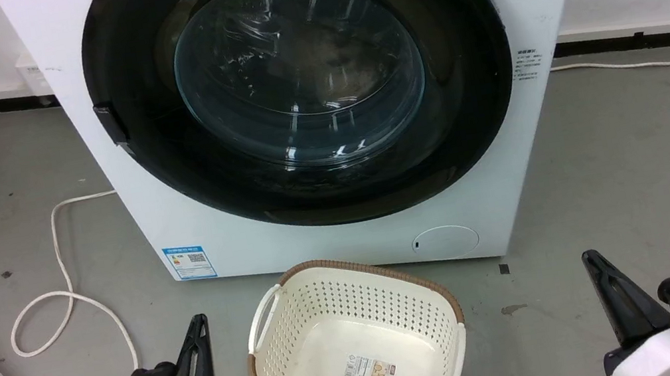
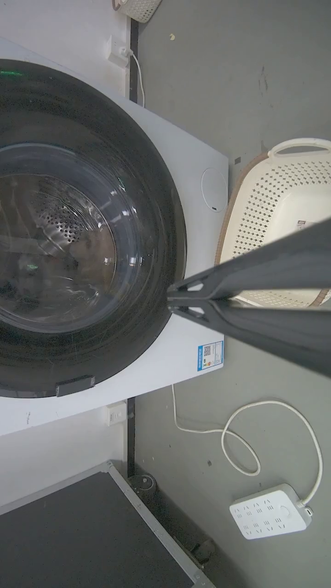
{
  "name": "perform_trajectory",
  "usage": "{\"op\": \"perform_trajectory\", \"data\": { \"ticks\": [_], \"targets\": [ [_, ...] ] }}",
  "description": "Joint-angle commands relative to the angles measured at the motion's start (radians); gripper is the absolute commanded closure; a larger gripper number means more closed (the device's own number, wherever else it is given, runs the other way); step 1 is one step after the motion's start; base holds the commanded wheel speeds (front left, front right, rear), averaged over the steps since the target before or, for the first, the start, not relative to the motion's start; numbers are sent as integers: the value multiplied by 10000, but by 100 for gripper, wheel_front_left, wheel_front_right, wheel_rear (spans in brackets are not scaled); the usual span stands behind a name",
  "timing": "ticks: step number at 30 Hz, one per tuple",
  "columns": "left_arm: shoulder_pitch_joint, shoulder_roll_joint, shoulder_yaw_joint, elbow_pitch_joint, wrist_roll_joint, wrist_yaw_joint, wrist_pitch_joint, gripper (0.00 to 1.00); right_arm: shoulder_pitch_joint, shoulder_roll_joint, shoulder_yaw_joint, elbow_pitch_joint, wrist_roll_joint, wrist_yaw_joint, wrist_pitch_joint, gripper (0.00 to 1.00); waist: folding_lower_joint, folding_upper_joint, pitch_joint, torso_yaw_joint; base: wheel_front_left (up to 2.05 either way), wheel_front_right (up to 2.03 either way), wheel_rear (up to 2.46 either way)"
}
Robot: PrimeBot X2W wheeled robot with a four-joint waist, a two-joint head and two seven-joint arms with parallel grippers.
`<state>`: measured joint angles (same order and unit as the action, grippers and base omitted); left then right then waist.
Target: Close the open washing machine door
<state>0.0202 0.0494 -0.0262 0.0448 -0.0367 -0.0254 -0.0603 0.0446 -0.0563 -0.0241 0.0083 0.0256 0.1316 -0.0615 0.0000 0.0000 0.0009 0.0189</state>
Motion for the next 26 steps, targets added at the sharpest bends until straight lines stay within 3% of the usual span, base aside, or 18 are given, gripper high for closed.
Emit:
{"op": "perform_trajectory", "data": {
  "ticks": [1,26],
  "targets": [
    [-121,7,35,-76,81,54,43,100,-198,46,34,-50,-84,-7,52,100,0,0,0,-6,0,0,0],
    [-202,8,262,-448,367,254,603,100,-446,61,241,-83,-256,-9,615,100,0,0,-9,-189,0,0,0]
  ]
}}
